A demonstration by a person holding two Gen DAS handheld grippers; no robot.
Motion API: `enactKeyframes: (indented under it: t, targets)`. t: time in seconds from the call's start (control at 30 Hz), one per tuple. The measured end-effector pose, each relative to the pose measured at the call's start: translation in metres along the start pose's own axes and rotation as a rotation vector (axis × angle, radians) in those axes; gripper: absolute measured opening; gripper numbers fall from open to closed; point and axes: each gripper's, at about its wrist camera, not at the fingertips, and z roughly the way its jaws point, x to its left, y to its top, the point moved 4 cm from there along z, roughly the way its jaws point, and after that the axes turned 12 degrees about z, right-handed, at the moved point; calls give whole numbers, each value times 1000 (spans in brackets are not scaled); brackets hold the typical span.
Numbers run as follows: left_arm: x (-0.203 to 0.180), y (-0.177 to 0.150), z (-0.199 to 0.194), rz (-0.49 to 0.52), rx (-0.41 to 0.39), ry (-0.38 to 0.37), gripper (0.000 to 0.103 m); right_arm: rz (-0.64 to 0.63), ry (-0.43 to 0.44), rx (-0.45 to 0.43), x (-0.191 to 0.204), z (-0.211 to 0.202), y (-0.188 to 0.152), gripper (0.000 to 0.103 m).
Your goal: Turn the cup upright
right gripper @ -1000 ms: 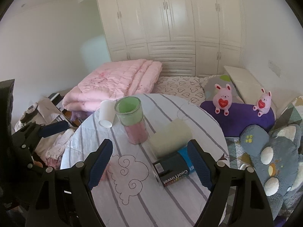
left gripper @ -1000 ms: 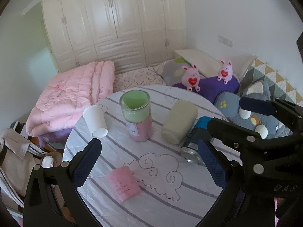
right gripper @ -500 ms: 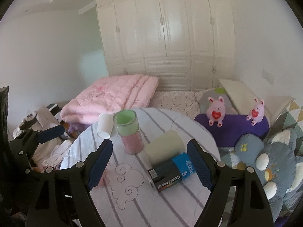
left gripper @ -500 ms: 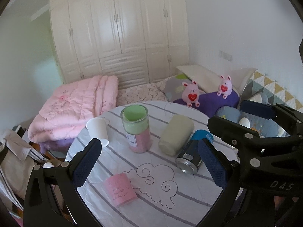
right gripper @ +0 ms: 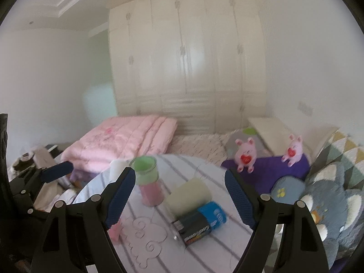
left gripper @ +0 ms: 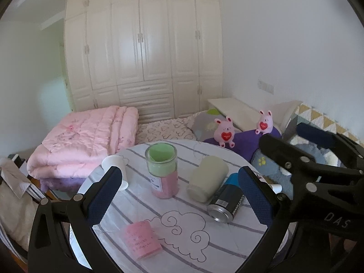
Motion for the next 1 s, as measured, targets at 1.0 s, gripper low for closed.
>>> enactKeyframes:
  t: [1.0]
  targets:
    - [55, -16, 10, -92, 47, 46, 103, -16, -149, -64, 18, 10, -2, 82]
